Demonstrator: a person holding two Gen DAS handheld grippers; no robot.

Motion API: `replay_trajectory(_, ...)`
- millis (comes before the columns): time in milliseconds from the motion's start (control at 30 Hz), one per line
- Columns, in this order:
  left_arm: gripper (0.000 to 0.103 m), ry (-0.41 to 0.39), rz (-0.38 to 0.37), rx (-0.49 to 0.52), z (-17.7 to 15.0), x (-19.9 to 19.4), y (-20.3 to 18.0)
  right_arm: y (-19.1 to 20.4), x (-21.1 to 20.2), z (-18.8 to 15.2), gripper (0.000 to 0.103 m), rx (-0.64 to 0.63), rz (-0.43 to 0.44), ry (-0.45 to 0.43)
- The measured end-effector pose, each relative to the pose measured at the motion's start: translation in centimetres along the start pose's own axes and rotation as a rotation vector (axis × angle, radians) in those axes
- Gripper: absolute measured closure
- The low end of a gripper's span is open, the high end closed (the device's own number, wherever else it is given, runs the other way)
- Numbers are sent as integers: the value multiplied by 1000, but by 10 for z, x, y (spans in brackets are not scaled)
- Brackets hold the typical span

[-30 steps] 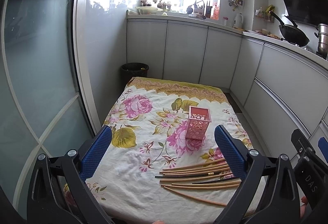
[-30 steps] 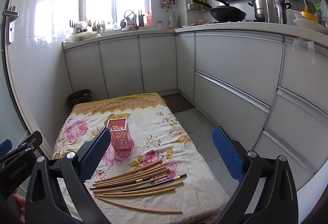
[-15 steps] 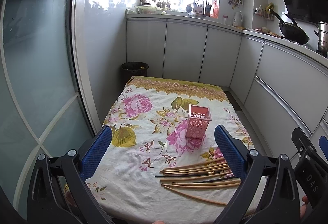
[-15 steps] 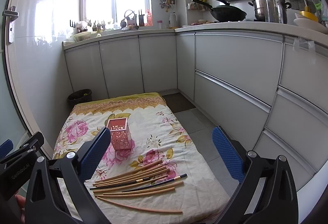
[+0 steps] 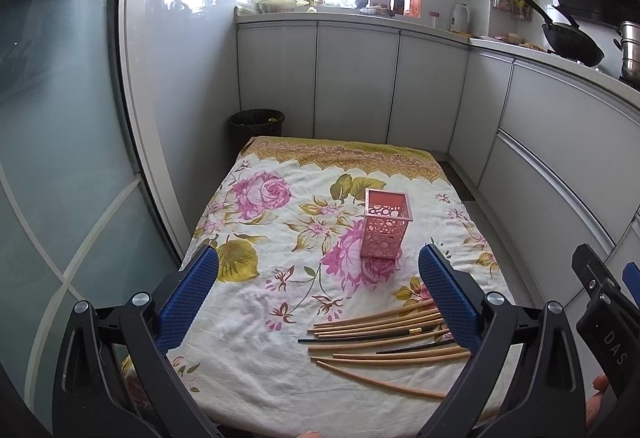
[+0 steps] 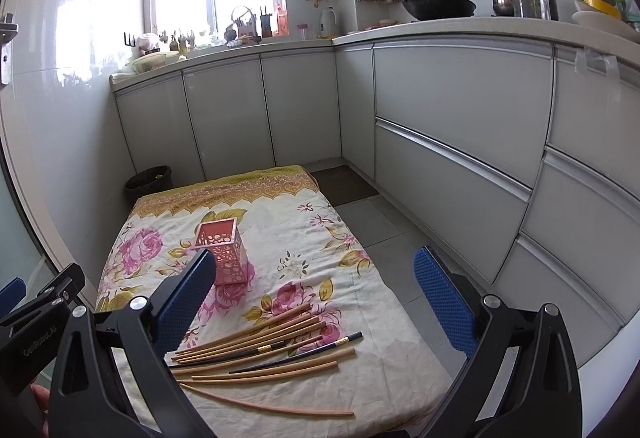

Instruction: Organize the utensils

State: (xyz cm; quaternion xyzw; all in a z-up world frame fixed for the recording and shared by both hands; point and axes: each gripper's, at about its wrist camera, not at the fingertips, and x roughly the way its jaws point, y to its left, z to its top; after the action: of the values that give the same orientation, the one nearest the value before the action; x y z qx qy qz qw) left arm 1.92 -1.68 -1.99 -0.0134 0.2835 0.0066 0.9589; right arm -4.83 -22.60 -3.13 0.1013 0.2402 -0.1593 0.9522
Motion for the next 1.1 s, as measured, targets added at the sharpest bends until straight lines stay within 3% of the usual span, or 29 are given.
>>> replay_trajectory(133,7,44,-15,48,-2,22,-16,-21,24,-4,6,66,-14,54)
replay_trajectory(233,7,80,-54,138,-2,41,-39,-49,48,-9,6,164,-30,108)
replay_trajectory(433,7,211,-304,442,12,88,-110,-130,96,-30,6,443,-62,236)
replay_trajectory(533,7,374,-400,587,17,127,-148,-159,114,-41,6,535,-83,285)
replay_trajectory(633,7,599,-445,703,7,173,-182,-175,127,-48,6,592,-69,336)
replay_trajectory(800,7,897,-497,773,-24,228,-218,-179,141,-49,6,606,-40,372)
replay_trajectory(867,7,982,-521,783,-35,244,-228,-177,146,-49,6,603,-22,389)
replay_trajectory(1100,26,1036,-531,771,-48,275,-236,-168,158,-49,6,588,21,426)
